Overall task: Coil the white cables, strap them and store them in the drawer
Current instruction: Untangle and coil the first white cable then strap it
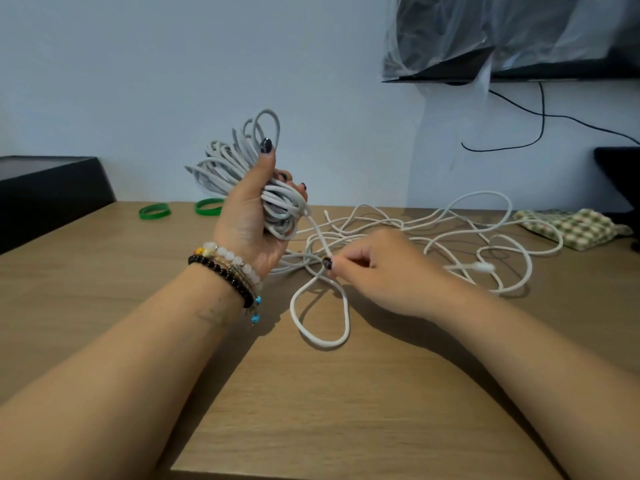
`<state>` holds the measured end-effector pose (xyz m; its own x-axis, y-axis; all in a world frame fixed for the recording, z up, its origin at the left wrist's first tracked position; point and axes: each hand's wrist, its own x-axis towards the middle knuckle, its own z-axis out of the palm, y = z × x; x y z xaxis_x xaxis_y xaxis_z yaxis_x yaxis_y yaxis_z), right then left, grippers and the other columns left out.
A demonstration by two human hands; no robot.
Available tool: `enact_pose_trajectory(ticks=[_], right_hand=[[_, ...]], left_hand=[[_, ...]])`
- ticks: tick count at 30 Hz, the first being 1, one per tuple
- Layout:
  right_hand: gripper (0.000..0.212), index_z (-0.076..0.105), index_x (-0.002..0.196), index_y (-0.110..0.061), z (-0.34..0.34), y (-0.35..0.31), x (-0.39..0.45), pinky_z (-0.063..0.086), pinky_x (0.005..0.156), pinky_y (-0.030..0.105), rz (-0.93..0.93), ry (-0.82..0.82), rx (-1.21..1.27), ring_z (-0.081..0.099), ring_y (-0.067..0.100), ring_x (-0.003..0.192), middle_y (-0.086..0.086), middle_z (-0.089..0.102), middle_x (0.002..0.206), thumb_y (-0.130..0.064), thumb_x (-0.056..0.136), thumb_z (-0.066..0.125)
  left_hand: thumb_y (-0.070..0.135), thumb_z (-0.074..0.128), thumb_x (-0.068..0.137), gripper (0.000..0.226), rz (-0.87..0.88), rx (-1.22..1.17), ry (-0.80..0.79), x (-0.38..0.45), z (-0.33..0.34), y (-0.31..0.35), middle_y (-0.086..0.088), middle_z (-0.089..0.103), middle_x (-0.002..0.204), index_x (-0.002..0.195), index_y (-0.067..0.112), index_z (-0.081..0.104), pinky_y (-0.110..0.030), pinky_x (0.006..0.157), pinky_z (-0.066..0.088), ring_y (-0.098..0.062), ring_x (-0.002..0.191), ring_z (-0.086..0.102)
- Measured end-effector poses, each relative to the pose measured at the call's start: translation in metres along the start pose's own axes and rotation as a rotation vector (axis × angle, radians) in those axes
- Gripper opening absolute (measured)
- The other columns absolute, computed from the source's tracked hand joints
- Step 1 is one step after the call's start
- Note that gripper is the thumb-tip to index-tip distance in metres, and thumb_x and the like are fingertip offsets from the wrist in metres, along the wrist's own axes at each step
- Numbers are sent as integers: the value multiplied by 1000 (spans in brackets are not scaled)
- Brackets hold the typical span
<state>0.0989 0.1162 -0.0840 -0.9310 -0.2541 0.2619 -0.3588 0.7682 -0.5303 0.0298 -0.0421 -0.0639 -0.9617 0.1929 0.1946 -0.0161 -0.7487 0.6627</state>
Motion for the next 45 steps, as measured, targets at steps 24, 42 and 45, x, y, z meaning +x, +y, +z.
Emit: enact_pose_trajectory(ticks=[24,42,45], right_hand=[[15,74,75,-22,-37,9,-1,47,61,20,-100,344,390,58,4,61,-2,72,69,-8,82,73],[11,66,87,-8,-38,5,-5,38,42,20,-40,359,630,40,9,37,6,74,70,1,88,62],[6,67,87,-5,-40,6,-5,41,43,22,-21,365,598,43,13,39,7,74,73,0,86,65]], left_hand=[[60,70,63,76,202,1081,-162,-20,4,-19,-27,67,79,87,-12,64,-30,61,47,-21,64,58],[25,86,70,37,130,1353,-362,-9,-4,-26,-1,74,91,102,19,69,-28,76,58,-14,83,71],[17,81,75,25,147,1336,-347,-8,-5,-26,4,73,88,95,26,68,-22,73,56,-7,80,69]])
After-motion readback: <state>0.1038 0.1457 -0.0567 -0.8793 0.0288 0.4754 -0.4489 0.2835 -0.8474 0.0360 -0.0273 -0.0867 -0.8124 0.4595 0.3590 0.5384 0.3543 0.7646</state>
